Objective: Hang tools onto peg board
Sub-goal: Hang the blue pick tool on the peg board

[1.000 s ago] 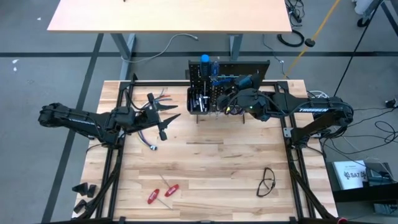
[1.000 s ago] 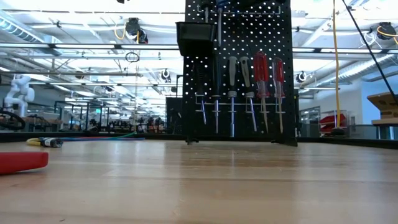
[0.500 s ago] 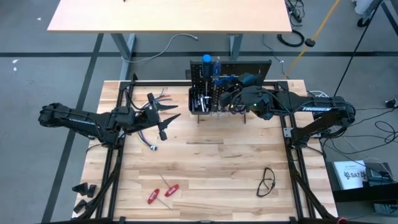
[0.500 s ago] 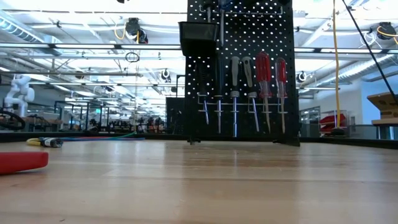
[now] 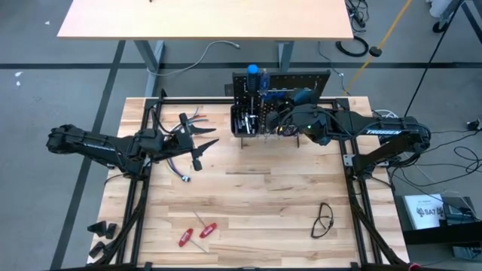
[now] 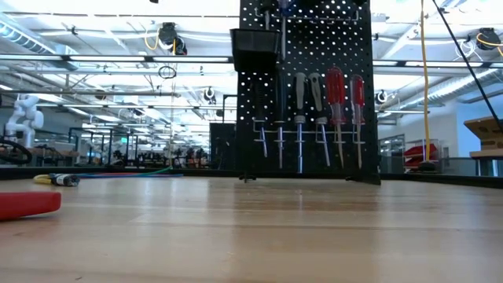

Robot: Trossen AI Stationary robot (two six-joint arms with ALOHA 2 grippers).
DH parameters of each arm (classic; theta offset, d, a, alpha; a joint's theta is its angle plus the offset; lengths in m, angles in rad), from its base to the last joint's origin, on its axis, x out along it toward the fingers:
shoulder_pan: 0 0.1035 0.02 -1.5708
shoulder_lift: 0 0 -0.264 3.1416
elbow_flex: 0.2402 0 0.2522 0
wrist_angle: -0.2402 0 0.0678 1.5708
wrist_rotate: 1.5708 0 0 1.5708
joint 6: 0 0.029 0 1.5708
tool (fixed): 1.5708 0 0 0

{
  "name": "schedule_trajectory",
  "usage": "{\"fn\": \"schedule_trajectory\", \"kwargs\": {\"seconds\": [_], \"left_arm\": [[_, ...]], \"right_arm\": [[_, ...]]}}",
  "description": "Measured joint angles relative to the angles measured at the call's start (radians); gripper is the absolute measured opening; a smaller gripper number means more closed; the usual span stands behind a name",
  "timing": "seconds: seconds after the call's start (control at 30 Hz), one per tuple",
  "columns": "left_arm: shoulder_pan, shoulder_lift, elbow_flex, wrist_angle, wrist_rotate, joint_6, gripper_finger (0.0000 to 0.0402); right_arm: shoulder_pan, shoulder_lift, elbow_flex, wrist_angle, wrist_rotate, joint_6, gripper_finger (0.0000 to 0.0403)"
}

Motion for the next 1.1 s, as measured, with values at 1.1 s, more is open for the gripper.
{"fn": "schedule_trajectory", "kwargs": {"seconds": [1.1], "left_arm": [[0.0, 0.0, 0.0, -0.01, 0.0, 0.02, 0.016]], "right_arm": [[0.116, -0.052, 0.001, 0.077, 0.009, -0.117, 0.0007]]}}
